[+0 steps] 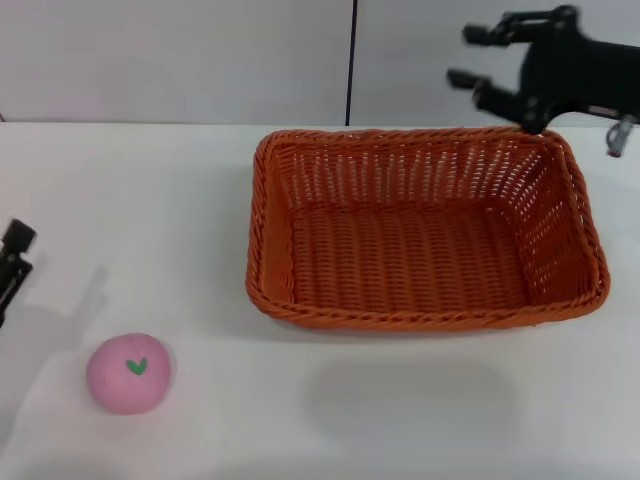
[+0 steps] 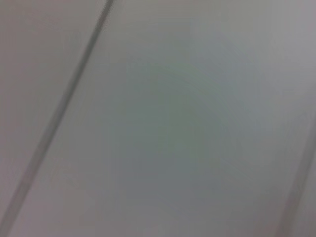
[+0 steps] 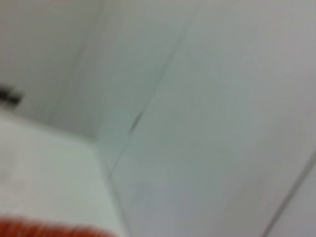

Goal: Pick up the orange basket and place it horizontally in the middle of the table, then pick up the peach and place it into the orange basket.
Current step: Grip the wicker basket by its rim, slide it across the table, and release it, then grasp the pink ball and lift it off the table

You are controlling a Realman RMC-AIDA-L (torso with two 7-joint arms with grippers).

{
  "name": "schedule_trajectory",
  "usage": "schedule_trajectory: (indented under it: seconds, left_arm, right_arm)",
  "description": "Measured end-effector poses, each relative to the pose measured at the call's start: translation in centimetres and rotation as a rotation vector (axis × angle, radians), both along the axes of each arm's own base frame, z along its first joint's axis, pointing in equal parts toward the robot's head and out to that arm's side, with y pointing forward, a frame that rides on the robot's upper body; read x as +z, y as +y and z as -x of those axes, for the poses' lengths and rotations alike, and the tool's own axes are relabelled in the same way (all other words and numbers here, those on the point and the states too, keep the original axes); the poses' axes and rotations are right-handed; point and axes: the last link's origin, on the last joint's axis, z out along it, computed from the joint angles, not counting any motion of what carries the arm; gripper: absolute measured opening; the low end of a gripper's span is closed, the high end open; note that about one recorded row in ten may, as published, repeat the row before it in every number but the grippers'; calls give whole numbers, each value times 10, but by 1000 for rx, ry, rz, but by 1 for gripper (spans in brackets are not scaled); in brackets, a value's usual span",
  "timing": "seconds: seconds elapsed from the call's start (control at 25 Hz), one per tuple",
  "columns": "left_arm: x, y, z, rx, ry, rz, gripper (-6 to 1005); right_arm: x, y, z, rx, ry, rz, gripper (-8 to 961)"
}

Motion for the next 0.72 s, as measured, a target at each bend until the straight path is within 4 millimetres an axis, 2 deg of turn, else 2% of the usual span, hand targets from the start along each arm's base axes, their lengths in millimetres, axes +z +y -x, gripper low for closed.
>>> schedule_trajectory:
  seconds: [0.12,0.28,0.36,0.4,0.44,0.48,0.6,0.72]
  left_arm:
    - [15,-4,5,-71,5,143,806]
    - [20,-8,9,-105,72,266,806]
    - [19,-8,13,-90,111,303,805]
    - [18,-8,14,-86,126,322,805]
    - [17,-9,16,-82,141,345,805]
    - [14,-9,17,-82,156,372,805]
    - [8,-9,20,-72,195,432,805]
    - [2,-9,21,-75,224,486,804]
  right_arm:
    - [8,-14,-14,-75,196,-53,407]
    - [17,-35,-43,-167,397,-137,406]
    - [21,-56,-67,-235,519,-200,406]
    - [21,-56,-67,-235,519,-200,406]
    - [22,-74,-82,-269,588,-243,406]
    - [22,-74,-82,-269,588,-243,406]
    - [20,-100,-100,-292,654,-315,407]
    - [20,-118,-109,-297,696,-375,407]
